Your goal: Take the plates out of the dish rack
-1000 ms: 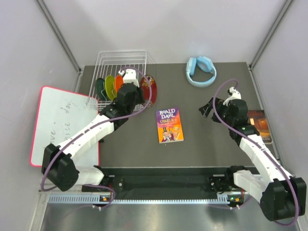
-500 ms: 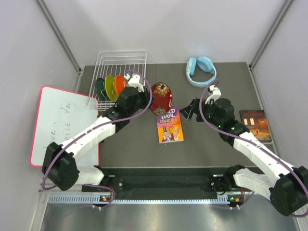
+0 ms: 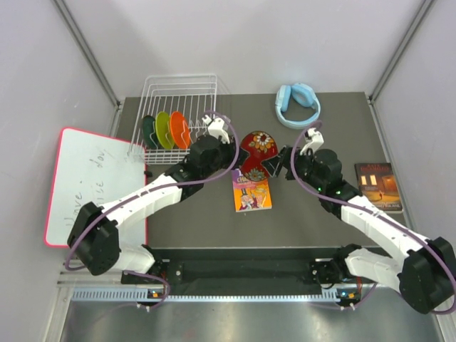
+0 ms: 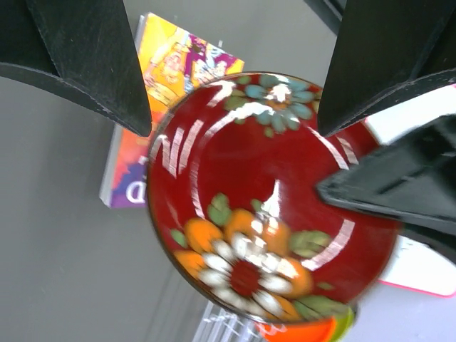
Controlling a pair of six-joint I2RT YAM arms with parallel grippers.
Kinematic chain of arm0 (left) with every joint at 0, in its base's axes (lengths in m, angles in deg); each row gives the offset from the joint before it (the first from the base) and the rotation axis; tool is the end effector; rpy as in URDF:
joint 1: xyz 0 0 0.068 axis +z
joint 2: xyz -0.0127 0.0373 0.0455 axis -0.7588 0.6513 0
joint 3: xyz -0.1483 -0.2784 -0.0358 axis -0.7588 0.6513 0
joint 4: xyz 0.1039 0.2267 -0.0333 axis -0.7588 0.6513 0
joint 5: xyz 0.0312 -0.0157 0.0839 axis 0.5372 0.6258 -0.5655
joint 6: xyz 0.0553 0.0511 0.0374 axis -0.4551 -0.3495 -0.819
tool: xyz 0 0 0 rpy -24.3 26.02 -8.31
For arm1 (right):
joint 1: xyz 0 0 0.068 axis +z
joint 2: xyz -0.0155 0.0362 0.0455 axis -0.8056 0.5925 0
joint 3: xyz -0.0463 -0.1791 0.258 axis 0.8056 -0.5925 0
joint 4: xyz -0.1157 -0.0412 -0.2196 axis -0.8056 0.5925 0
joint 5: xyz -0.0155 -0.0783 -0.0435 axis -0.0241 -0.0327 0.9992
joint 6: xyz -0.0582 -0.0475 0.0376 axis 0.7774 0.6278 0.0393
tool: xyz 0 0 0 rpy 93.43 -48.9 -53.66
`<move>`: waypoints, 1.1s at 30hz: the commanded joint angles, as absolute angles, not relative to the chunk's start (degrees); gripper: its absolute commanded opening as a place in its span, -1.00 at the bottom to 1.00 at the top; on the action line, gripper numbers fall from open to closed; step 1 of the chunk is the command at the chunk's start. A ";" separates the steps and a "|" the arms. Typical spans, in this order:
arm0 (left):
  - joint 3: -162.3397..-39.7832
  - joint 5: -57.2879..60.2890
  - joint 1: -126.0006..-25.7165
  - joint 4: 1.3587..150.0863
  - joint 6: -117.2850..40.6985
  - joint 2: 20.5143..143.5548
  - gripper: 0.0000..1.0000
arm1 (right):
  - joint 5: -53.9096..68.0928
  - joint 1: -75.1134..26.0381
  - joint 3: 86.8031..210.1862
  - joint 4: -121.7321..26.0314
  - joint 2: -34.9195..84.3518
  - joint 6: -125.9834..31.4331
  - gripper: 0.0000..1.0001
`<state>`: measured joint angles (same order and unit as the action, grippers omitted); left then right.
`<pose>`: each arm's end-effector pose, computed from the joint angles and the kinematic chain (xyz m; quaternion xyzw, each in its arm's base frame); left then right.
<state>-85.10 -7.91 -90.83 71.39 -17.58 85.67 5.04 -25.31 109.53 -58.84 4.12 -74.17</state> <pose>0.2573 -0.2254 0.3404 0.0581 0.7986 -0.3531 0.4839 0.2128 0.1290 0.3094 -0.0157 0.7837 0.3751 0.4949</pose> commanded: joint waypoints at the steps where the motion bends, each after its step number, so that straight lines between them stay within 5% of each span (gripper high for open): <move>1: -87.07 -7.99 -90.84 64.20 -16.47 83.18 -1.00 | 9.88 -25.18 107.14 -61.89 3.23 -74.30 0.99; 9: -84.44 -7.03 -90.76 60.35 -16.13 81.69 -1.00 | 4.11 -32.13 101.25 -69.17 1.81 -76.49 0.99; 20: -79.97 4.84 -90.76 48.04 -9.54 85.47 -1.00 | -9.16 -33.01 101.33 -89.48 14.11 -80.53 0.88; 23: -79.43 5.28 -90.58 46.45 -8.57 85.82 -1.00 | -12.77 -33.10 100.12 -97.00 18.07 -83.43 0.34; 27: -78.64 4.93 -89.79 46.45 -8.30 86.43 -1.00 | -15.41 -34.85 95.81 -108.11 19.48 -88.96 -1.00; 30: -78.29 3.96 -89.35 47.76 -8.82 87.05 -0.96 | -16.82 -37.75 93.08 -109.27 17.82 -90.29 -1.00; 33: -79.34 2.30 -89.26 51.18 -11.72 87.84 -0.23 | -14.98 -41.79 90.18 -103.51 12.47 -90.04 -1.00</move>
